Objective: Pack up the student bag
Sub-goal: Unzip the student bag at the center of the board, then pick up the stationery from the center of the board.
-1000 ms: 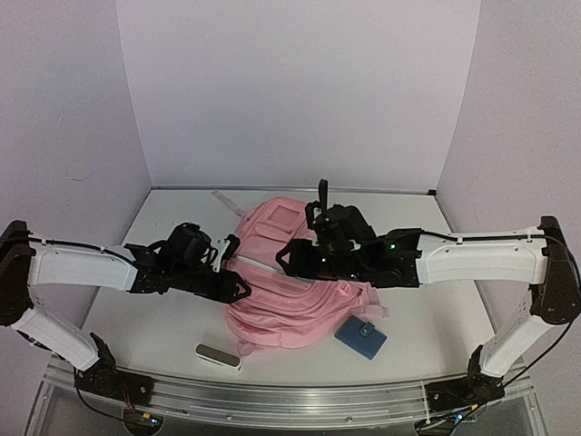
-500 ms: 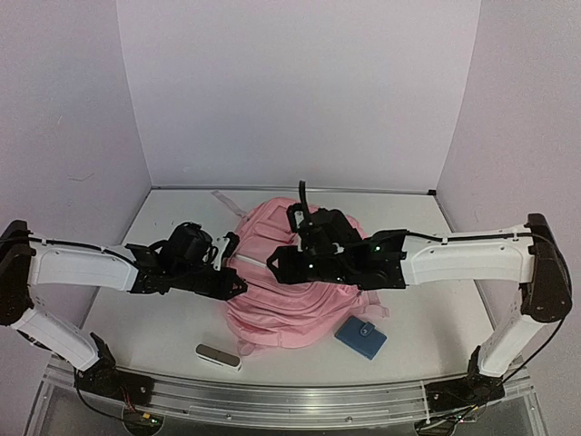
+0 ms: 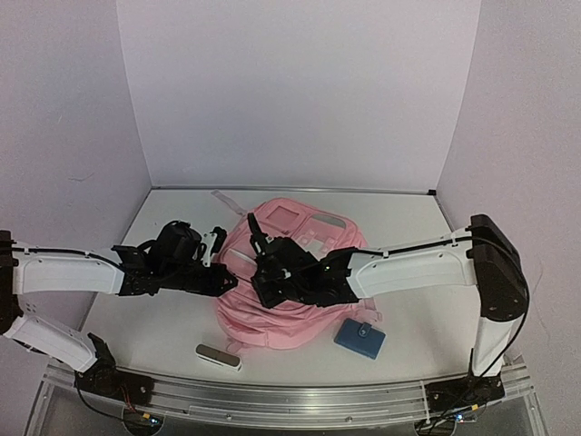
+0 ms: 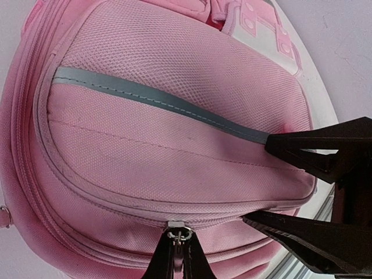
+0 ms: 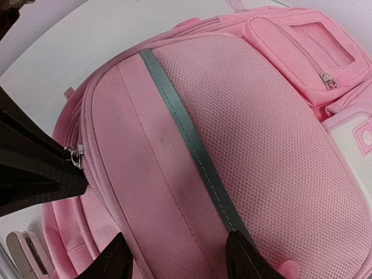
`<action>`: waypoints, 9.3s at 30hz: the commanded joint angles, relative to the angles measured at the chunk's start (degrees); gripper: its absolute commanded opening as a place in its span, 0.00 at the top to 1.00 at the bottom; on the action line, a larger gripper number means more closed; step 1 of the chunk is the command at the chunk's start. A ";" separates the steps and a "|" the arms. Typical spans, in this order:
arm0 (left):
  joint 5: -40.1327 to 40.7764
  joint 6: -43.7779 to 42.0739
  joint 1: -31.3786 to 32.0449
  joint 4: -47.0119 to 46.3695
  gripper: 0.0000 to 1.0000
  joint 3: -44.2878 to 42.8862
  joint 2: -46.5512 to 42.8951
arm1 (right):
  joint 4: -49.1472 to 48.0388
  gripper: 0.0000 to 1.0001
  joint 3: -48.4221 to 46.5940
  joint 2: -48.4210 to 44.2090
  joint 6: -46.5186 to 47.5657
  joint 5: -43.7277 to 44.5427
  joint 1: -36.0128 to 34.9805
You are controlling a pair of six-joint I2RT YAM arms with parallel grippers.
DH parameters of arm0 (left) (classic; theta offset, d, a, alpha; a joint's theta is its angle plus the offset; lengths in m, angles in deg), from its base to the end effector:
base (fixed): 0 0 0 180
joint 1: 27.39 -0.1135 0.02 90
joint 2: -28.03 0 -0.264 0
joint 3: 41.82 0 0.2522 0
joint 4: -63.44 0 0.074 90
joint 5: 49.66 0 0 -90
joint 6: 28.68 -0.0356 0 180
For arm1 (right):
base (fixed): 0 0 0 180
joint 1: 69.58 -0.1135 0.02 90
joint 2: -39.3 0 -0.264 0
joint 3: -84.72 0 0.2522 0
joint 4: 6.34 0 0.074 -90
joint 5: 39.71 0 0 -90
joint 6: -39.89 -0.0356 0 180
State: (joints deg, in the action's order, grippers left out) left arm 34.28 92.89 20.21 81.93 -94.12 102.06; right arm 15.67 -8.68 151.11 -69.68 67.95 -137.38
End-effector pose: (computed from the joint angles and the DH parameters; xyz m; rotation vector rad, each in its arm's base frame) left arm 0.1760 -0.1984 0.2033 0.3951 2.3807 -0.8117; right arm 0.1761 0.4029 0.2090 -0.7801 2.1420 0.4699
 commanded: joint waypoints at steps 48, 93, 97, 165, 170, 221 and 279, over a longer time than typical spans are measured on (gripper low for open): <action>-15.10 -26.63 -21.06 15.91 1.00 -25.77 13.81 | -15.78 0.82 19.30 -23.31 4.03 11.21 -0.63; -18.83 -25.37 -18.55 19.25 1.00 -24.87 9.68 | -6.82 1.00 -11.09 4.45 9.97 11.67 -0.58; -15.75 -25.08 -20.43 21.45 1.00 -26.34 11.03 | -9.97 1.00 -5.70 -0.92 10.51 11.04 -0.58; -27.82 -27.98 -21.63 15.26 0.44 -36.84 27.68 | -24.33 1.00 8.09 -10.72 9.22 7.40 -0.58; -26.91 -26.09 -21.68 13.03 0.44 -33.19 26.00 | -24.33 1.00 8.09 -11.14 7.79 12.29 -0.58; -12.54 -15.31 -15.44 7.65 0.87 -24.24 25.16 | -19.05 1.00 6.52 -19.55 4.13 16.04 11.00; -11.46 7.80 -20.54 15.06 0.02 -9.00 -2.83 | -14.42 0.24 3.96 8.42 11.76 -23.30 -11.42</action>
State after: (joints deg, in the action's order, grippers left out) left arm 23.57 99.93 -0.08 97.96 -103.20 99.68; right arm 2.26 -2.28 157.53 -58.96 45.89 -148.65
